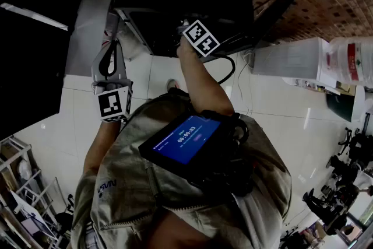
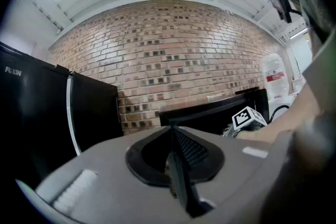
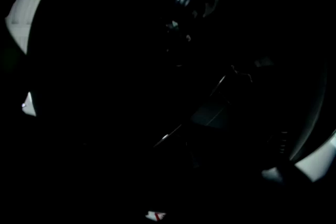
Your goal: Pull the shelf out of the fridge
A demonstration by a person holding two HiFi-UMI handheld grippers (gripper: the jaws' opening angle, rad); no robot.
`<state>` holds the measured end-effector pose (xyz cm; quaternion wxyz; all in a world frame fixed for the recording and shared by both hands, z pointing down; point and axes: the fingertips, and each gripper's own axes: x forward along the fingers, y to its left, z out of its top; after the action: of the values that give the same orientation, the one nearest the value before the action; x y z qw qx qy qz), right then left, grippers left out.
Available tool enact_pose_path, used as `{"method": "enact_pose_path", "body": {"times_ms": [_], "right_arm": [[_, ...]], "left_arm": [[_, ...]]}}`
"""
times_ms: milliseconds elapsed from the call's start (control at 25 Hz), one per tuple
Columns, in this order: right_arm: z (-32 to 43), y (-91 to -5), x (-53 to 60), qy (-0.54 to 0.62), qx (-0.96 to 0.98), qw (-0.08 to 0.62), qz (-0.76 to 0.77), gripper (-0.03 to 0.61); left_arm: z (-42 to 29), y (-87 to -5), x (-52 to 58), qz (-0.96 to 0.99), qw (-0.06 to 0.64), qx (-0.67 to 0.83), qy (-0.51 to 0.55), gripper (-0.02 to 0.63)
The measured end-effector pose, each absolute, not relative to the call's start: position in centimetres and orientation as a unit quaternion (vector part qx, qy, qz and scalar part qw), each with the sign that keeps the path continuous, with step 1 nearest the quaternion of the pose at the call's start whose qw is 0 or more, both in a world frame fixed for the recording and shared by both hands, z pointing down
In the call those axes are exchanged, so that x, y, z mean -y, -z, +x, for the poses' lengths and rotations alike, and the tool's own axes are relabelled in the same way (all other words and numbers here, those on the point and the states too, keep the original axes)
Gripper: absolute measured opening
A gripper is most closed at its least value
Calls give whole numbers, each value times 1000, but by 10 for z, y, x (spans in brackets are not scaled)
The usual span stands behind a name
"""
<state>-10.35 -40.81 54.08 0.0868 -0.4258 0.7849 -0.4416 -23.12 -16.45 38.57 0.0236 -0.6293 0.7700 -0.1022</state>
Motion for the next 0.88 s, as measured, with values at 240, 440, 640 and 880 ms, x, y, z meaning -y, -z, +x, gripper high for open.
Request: {"method": "enact_pose_path", "body": {"times_ms": [240,440,640,880], "right_arm": [[-110,-543,439,489,-744,149,-430,187],[-118,-546,464,523,-710,204,-425,89],[-119,-549,470,554,-674,260,-413,38],[-112,-550,436,574,-653,299,-392,21]], "left_arm": [[-247,-387,161,-618,19,-778,111,18],[-257,-384,158,-608,10,-786,111,18],[-266,-388,157,-614,14,-778,133,18],[-264,-391,153,-635,13,-762,128,18]]}}
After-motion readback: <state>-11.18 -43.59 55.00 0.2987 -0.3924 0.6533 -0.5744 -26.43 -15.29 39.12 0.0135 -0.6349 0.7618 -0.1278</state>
